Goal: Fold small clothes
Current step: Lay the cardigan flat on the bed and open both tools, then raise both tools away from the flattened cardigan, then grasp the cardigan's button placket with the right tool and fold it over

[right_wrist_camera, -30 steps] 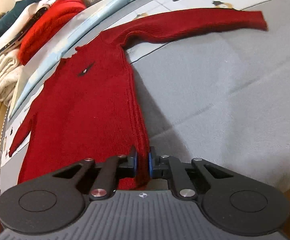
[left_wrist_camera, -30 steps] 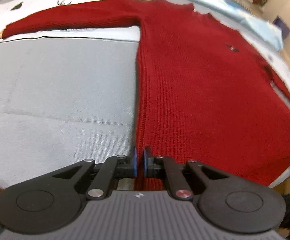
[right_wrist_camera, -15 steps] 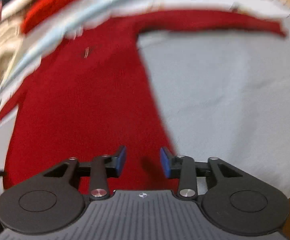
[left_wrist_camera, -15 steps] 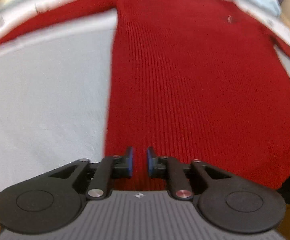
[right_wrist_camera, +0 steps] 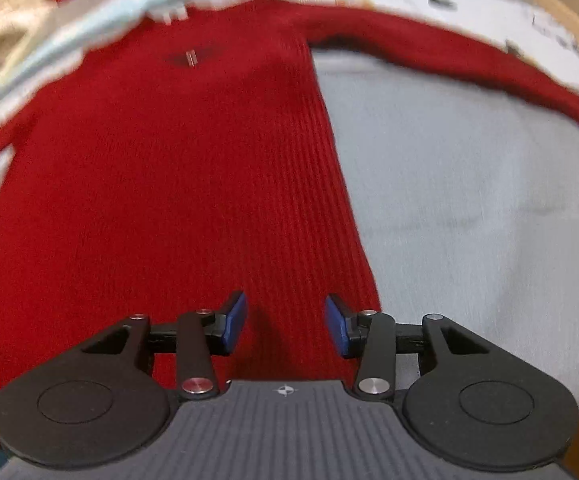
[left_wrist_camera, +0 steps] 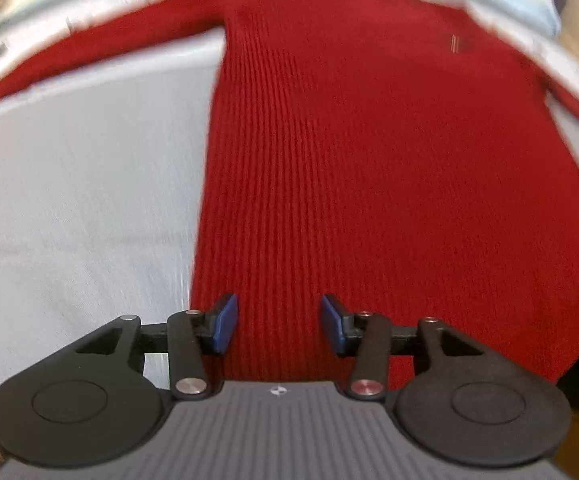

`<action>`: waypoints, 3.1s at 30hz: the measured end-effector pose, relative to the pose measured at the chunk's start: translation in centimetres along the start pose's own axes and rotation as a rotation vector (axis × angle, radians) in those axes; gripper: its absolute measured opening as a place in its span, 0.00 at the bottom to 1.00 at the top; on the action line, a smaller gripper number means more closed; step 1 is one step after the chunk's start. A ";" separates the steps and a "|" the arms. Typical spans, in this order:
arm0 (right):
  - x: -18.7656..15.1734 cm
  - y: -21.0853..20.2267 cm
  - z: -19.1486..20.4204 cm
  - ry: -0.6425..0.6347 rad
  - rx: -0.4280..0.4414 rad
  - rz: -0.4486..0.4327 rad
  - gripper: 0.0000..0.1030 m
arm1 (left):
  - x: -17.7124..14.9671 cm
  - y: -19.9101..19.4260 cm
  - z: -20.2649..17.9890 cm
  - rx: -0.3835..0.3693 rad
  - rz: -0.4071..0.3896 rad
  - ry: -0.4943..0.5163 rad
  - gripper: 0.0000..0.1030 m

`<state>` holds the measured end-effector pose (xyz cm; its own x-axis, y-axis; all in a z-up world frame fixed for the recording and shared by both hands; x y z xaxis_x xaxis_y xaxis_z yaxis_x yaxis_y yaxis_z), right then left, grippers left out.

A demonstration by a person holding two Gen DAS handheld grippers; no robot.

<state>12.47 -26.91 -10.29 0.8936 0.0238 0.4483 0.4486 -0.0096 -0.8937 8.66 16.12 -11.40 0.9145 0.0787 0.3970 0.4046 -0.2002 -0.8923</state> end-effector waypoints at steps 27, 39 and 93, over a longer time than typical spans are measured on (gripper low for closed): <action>8.9 -5.9 8.4 0.029 -0.023 -0.397 0.53 | 21.2 -6.6 -1.3 0.219 -0.499 0.024 0.66; 18.0 -10.3 12.3 -0.002 -0.048 -0.501 0.56 | 22.6 -1.5 8.2 0.132 -0.396 -0.300 0.57; 23.0 5.7 9.3 0.265 0.145 -0.062 0.45 | 29.9 -4.7 -1.9 -0.256 -0.378 -0.199 0.28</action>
<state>35.46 -17.09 -5.24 0.8463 -0.2418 0.4746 0.5125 0.1268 -0.8493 34.15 17.58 5.04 0.6985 0.3718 0.6115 0.7156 -0.3533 -0.6026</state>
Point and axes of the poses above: each gripper's, at about its wrist camera, not at the fingertips, and y roughly the way its jaws point, z to its left, x to its top, the point moved 2 cm from there along y, roughly the way its jaws point, and after that the axes turned 12 degrees about -x, right-handed, at the moved point
